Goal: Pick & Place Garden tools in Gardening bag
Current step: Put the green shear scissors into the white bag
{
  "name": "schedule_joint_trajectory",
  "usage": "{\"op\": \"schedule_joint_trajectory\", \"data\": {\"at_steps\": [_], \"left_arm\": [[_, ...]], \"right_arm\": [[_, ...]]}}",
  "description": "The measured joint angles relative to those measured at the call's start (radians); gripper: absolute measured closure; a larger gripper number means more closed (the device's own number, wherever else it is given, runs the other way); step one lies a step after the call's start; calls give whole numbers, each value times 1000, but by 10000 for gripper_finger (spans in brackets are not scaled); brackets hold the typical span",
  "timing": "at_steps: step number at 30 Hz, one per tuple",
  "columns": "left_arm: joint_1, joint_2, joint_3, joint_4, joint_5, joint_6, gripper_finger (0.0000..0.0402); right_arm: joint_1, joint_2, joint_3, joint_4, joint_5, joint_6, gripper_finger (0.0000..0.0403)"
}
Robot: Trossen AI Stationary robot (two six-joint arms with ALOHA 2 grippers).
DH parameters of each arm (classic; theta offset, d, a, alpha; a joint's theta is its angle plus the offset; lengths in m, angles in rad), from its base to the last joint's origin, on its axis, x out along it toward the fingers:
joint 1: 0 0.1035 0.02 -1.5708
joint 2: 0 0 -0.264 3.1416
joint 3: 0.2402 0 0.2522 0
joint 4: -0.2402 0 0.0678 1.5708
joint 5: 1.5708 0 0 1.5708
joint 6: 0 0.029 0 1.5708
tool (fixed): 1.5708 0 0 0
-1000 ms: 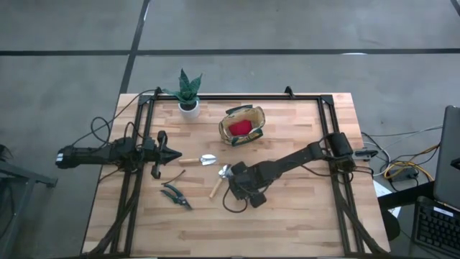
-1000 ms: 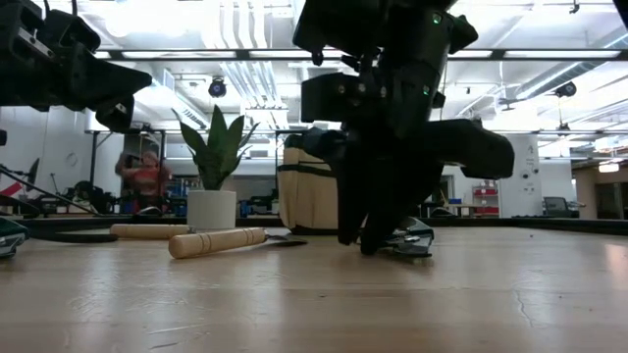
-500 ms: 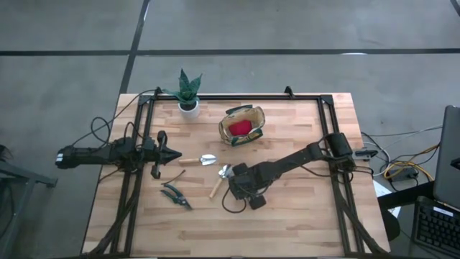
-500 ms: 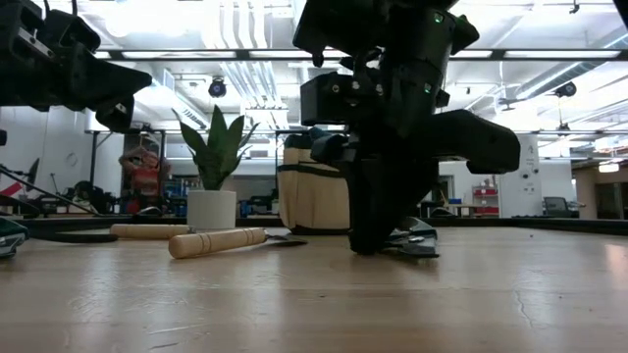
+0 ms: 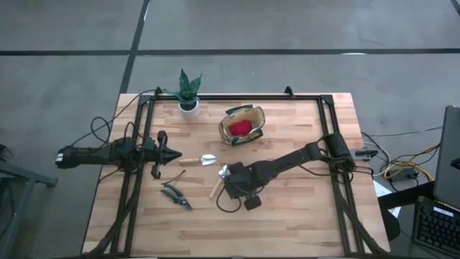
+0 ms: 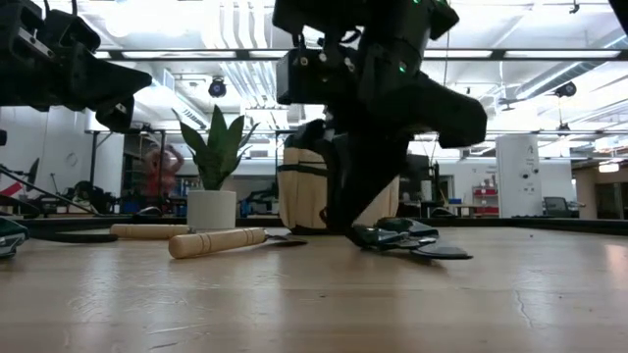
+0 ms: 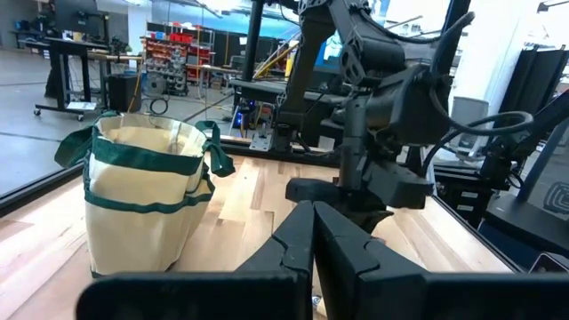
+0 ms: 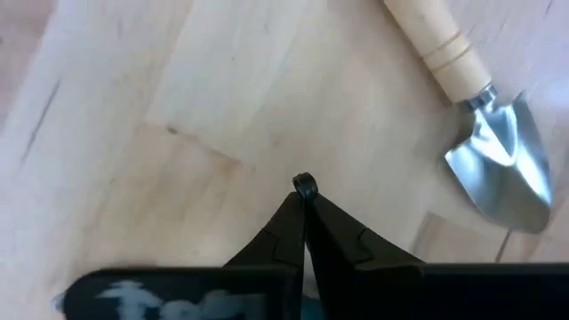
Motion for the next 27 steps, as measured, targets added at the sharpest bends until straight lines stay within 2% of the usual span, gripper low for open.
{"op": "schedule_joint_trajectory", "data": {"at_steps": [12, 27], "left_arm": [[0, 0, 0, 0, 0, 0, 390], [0, 0, 0, 0, 0, 0, 390]], "right_arm": [[1, -11, 168, -123, 7, 84, 395], [-20, -39, 495, -277, 143, 104, 395]]}}
